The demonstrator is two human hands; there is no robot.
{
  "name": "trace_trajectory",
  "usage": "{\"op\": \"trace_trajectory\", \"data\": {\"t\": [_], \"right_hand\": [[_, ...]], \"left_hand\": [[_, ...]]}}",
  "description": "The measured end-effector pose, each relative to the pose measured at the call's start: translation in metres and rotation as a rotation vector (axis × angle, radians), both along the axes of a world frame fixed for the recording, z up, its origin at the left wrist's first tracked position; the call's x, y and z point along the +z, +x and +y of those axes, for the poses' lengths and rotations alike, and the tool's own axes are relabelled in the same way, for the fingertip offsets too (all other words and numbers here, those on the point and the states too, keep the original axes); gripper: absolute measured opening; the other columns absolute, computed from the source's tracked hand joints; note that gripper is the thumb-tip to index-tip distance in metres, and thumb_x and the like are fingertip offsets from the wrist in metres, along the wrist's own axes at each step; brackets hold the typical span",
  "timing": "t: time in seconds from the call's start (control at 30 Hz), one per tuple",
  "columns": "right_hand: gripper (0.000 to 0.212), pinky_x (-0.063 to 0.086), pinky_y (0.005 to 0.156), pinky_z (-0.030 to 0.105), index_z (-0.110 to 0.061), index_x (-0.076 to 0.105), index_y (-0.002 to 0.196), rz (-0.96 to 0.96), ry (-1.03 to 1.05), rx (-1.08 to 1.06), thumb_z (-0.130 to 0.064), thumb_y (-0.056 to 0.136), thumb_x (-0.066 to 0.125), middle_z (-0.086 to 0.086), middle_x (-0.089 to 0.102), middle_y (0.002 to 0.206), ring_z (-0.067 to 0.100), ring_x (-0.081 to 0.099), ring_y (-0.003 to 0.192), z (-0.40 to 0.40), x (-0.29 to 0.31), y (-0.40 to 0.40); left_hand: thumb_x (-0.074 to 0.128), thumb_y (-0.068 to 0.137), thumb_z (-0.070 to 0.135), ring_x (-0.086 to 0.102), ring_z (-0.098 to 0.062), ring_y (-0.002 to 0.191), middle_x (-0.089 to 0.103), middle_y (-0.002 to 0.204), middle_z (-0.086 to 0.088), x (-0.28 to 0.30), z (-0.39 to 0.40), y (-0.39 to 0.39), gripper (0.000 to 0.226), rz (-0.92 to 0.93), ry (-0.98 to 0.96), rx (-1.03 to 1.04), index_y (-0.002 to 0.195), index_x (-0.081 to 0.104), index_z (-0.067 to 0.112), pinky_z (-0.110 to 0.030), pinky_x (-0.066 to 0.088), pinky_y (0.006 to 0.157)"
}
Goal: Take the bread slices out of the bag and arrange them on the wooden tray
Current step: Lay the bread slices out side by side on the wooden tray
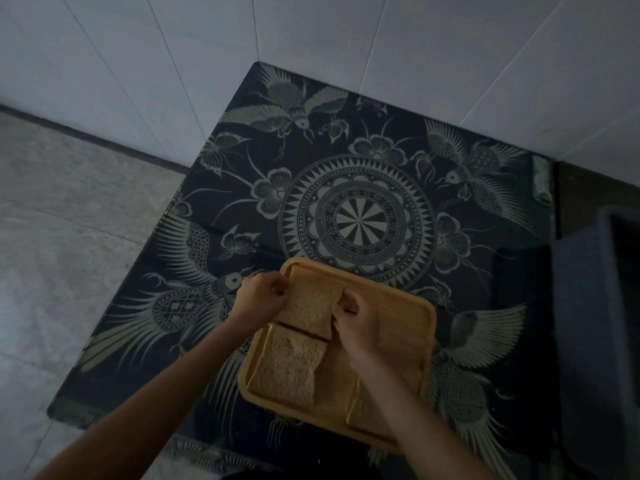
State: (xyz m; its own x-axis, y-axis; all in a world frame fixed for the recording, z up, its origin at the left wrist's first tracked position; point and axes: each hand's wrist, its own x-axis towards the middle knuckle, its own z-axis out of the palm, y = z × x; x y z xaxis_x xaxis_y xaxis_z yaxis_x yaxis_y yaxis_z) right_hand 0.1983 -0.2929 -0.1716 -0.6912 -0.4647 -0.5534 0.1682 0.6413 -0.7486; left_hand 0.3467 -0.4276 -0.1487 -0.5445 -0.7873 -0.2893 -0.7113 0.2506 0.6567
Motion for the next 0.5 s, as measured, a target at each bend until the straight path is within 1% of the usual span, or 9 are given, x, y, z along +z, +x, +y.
{"op": "trace_trajectory", "data": {"t": [0.17, 0.27, 0.33, 0.37, 0.43, 0.5], "right_hand": [[0.044, 0.062, 0.093, 0.044, -0.018, 0.061, 0.140, 0.026, 0.025, 0.072, -0.012, 0.098, 0.068, -0.008, 0.071, 0.104, 0.014, 0.070, 0.101, -0.001, 0.006, -0.002], [0.045, 0.060, 0.097, 0.044, -0.020, 0.059, 0.143, -0.019, 0.033, 0.094, -0.013, 0.098, 0.066, -0.010, 0.067, 0.103, 0.015, 0.068, 0.104, 0.000, 0.013, -0.006], [0.047, 0.058, 0.100, 0.045, -0.021, 0.055, 0.146, -0.058, 0.034, 0.134, -0.015, 0.100, 0.063, -0.006, 0.068, 0.108, 0.017, 0.068, 0.108, 0.003, 0.019, -0.009], [0.048, 0.057, 0.101, 0.045, -0.022, 0.054, 0.147, -0.077, 0.031, 0.158, -0.017, 0.100, 0.062, -0.004, 0.069, 0.111, 0.018, 0.068, 0.109, 0.005, 0.022, -0.011], [0.050, 0.057, 0.102, 0.045, -0.024, 0.052, 0.148, -0.098, 0.025, 0.202, -0.021, 0.100, 0.063, -0.002, 0.070, 0.113, 0.017, 0.068, 0.109, 0.011, 0.029, -0.015], [0.050, 0.058, 0.101, 0.042, -0.024, 0.052, 0.147, -0.088, 0.012, 0.224, -0.024, 0.099, 0.064, 0.000, 0.071, 0.116, 0.016, 0.068, 0.109, 0.021, 0.036, -0.020]], "left_hand": [[0.070, 0.085, 0.005, 0.071, -0.016, 0.095, 0.077, 0.104, -0.004, 0.002, 0.001, 0.000, 0.025, 0.005, 0.007, -0.014, 0.108, 0.078, 0.009, -0.034, 0.059, 0.087], [0.068, 0.086, 0.007, 0.070, -0.016, 0.096, 0.077, 0.105, -0.003, 0.005, 0.002, 0.002, 0.027, -0.005, 0.007, -0.038, 0.111, 0.077, 0.010, -0.027, 0.054, 0.082], [0.066, 0.089, 0.011, 0.069, -0.017, 0.097, 0.076, 0.107, -0.002, 0.007, 0.004, 0.003, 0.028, -0.017, 0.009, -0.055, 0.115, 0.075, 0.011, -0.025, 0.048, 0.078], [0.066, 0.090, 0.014, 0.069, -0.018, 0.098, 0.075, 0.109, -0.002, 0.009, 0.006, 0.003, 0.029, -0.023, 0.010, -0.062, 0.118, 0.074, 0.012, -0.025, 0.047, 0.078], [0.063, 0.094, 0.020, 0.070, -0.021, 0.098, 0.075, 0.111, -0.004, 0.014, 0.011, 0.004, 0.033, -0.037, 0.007, -0.074, 0.125, 0.071, 0.013, -0.029, 0.051, 0.078], [0.062, 0.096, 0.024, 0.071, -0.023, 0.100, 0.075, 0.113, -0.008, 0.018, 0.020, 0.006, 0.036, -0.031, -0.014, -0.096, 0.130, 0.068, 0.013, -0.032, 0.053, 0.081]]}}
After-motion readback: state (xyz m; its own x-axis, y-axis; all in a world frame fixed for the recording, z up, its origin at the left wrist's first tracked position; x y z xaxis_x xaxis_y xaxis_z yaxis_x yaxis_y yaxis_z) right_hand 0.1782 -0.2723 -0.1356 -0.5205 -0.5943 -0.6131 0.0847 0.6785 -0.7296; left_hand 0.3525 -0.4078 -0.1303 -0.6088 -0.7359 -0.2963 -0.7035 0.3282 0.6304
